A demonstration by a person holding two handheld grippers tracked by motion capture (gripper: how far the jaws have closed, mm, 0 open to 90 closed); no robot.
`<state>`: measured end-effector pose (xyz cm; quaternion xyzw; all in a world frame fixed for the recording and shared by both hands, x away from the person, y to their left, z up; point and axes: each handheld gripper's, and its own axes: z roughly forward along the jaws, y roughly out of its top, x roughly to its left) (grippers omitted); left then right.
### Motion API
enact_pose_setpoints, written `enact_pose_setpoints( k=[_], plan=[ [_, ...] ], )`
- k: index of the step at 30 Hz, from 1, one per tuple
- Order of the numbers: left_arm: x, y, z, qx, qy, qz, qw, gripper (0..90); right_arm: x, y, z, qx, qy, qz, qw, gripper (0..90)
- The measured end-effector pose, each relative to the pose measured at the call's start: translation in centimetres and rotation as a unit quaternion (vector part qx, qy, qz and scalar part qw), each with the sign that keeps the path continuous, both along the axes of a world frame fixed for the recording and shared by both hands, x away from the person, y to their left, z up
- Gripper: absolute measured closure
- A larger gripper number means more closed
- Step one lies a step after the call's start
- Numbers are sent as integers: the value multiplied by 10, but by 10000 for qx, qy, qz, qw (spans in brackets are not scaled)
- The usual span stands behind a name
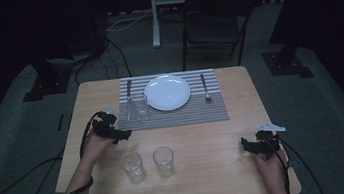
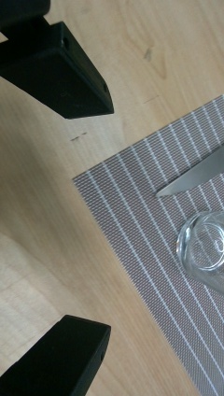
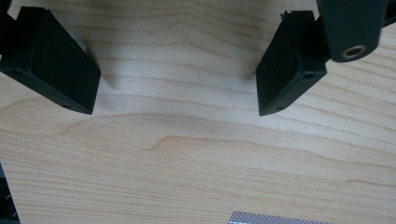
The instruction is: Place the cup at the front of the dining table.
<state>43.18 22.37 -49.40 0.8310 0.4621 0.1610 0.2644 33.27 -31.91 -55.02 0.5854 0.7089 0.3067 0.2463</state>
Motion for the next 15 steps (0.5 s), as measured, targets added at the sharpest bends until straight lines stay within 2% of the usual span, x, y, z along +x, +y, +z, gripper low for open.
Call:
enact_pose_setpoints(
  k=[2,4,5,6,15],
  plan=[
    [-4,4,-1,-50,-121,16,9999,0,0,0,0,0,0,0,10000,137],
    [-8,7,-2,87,-253,102,9996,1,0,0,0,0,0,0,10000,137],
    [-10,9,-2,57,-274,132,9995,1,0,0,0,0,0,0,10000,137],
    [-11,12,-2,-48,-252,169,9995,0,0,0,0,0,0,1,10000,137],
    [-26,33,-7,-183,-305,563,9978,1,0,0,0,0,2,-1,10000,137]
  ],
)
